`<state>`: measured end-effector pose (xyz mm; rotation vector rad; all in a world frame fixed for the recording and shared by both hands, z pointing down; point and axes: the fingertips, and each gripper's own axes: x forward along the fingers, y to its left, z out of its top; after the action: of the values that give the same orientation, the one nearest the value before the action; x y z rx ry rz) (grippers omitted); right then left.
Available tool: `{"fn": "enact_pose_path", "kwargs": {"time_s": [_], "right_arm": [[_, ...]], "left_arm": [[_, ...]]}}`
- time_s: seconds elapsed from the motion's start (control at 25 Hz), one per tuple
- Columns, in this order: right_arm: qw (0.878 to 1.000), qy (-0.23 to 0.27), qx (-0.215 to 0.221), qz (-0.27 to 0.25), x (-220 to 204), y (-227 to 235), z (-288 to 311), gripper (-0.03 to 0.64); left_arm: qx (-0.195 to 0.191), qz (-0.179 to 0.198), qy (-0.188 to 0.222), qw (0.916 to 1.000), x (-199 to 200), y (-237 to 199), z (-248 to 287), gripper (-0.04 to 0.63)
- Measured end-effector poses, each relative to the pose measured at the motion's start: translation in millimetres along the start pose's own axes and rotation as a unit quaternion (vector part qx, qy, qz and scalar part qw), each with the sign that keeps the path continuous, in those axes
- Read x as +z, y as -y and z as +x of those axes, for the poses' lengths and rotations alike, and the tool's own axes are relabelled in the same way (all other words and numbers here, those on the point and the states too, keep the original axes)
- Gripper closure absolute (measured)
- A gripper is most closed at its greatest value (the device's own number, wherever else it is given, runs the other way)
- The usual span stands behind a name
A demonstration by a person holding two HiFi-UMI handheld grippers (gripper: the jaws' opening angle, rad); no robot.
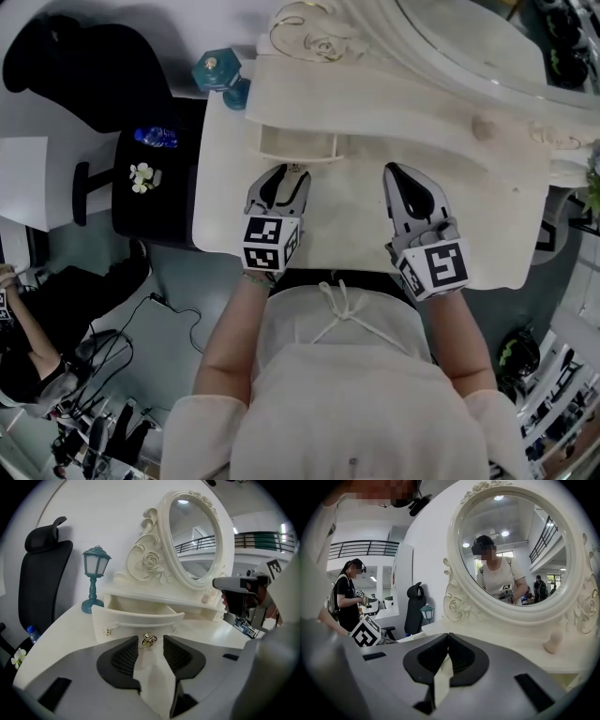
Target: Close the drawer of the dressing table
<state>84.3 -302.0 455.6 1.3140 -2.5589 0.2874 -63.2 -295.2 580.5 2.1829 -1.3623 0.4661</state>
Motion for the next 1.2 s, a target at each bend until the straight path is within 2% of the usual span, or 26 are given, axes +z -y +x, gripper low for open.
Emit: {"fn": "enact_pose_path", "kwargs": {"time_s": [0.08, 0.16, 1.0, 1.2], "right_arm": [[1.0, -0.003, 0.0, 0.009, -3, 1, 2, 0.611], [1.0, -0.006, 0.001, 0.008, -5, 2, 4, 0.611], [1.0, -0.005, -0.003, -0.004, -6, 17, 15, 0.611], [1.0, -0.007, -0.003, -0.028, -2, 14, 22, 0.611]], "left_arm": [[0.007, -0.009, -0.004, 0.9999, -1, -2, 2, 0.467], [0.008, -0.01, -0.007, 0.9999, -2, -1, 3, 0.486], [0.015, 0.012, -0.02, 0.9996, 17, -12, 31, 0.489], [0.012, 0.013, -0.018, 0.9997, 22, -15, 38, 0.489]]}}
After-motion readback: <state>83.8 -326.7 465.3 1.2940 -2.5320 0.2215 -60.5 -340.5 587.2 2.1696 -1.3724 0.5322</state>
